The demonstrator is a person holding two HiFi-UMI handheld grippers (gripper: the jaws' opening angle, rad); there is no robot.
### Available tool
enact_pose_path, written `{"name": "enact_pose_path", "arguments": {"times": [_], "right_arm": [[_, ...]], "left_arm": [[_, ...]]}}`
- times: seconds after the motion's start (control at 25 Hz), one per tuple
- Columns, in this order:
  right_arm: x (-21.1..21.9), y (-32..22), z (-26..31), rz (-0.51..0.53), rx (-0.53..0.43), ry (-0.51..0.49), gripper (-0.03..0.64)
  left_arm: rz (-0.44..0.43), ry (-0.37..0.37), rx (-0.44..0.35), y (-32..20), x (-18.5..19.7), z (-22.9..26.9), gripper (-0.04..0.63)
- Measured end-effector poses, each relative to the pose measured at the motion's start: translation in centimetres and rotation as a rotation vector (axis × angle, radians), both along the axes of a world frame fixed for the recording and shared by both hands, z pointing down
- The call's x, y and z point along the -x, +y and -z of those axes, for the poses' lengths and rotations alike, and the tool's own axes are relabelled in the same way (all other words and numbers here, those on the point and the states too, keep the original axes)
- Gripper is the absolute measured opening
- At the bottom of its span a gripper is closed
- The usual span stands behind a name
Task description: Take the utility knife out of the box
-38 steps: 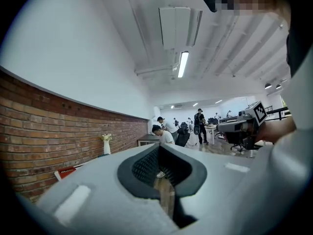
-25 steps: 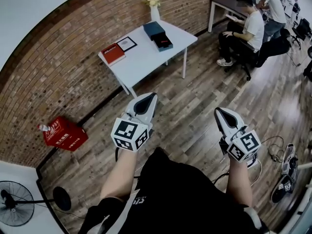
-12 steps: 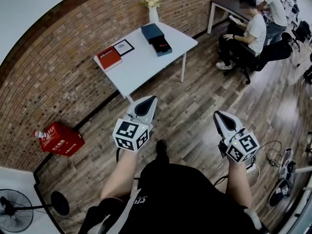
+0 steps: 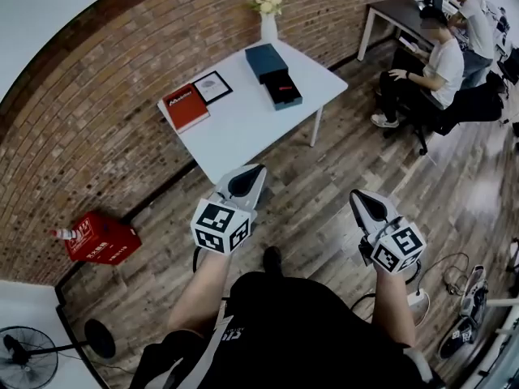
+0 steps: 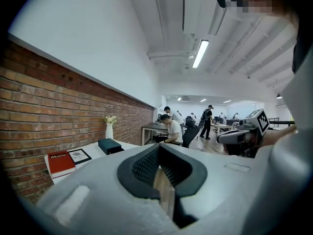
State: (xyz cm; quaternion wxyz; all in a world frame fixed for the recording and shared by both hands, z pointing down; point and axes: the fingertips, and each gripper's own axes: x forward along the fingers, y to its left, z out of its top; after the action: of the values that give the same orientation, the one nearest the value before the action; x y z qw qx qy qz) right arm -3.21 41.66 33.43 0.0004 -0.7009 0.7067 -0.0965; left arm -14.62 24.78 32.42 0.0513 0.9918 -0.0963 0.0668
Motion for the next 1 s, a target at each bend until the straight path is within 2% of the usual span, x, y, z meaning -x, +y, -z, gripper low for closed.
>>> {"name": "enact_pose_path", "arguments": {"times": [0.28, 0.56, 0.8, 1.0], "right_arm": [[-0.7, -7.9, -2.8, 0.043, 0.073, -0.036, 0.002], [-1.6, -13.3, -2.5, 0.043, 0.103, -0.019, 0.002], [-1.5, -16.0, -1.8, 0.061, 0.112, 0.011, 0.002], [-3.5, -17.8, -2.0, 0.057, 0.111, 0.006, 0.002]], "left_arm": [[-0.025, -0.043, 0.044, -6.8, -2.1, -2.2, 0.008], [-0.046, -0.022, 0.069, -12.3, -3.4, -2.5, 0.008], [-0.042, 0.005, 0.090, -15.0, -3.4, -2.5, 0.008], [-0.033, -0.013, 0.105, -16.7, -4.5, -3.4, 0.008]]}}
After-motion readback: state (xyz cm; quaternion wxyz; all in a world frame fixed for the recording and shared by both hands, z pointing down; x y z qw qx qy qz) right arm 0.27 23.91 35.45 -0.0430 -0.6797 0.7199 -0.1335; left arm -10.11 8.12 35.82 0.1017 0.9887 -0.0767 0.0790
